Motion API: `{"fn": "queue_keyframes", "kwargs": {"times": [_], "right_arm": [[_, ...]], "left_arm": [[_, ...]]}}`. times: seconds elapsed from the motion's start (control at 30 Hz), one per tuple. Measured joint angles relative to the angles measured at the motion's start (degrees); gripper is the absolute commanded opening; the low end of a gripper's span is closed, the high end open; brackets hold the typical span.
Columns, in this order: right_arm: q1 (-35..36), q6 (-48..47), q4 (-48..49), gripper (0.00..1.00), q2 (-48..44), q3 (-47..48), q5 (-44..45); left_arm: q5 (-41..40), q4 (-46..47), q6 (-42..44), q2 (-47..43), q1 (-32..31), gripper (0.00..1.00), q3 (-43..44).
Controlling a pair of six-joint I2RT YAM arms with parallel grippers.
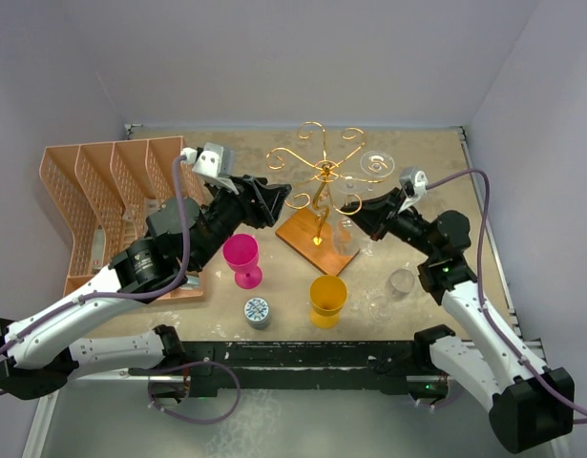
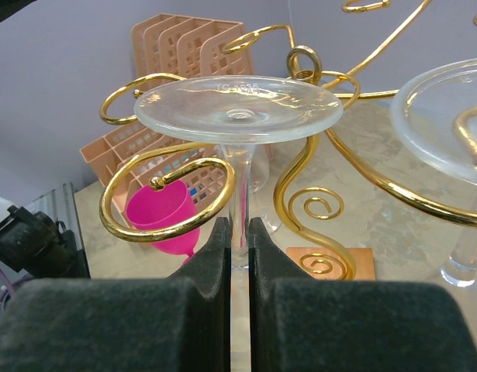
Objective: Place the wine glass upside down on the wine glass rack
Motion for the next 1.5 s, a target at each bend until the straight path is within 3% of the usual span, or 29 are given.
{"fn": "queue_keyframes", "kwargs": {"times": [0.4,0.97,1.5], "right_arm": [[2.25,-0.26,1.38,0.00,1.60,0.00,-1.20],[2.64,-2.93,-1.16,0.00,-4.83,-0.87,-4.33],[2.73,-4.02,-3.63,0.00,-4.11,-1.73,3.82]], "left_arm": [[-0.48,-0.57,0.02,0.00,0.00,0.54,0.00],[-0.68,-1.27,0.85,-0.07,0.00,0.54,0.00],[-0.85,-1.36,0.83,-1.31,0.00,0.54,-0.33]]}}
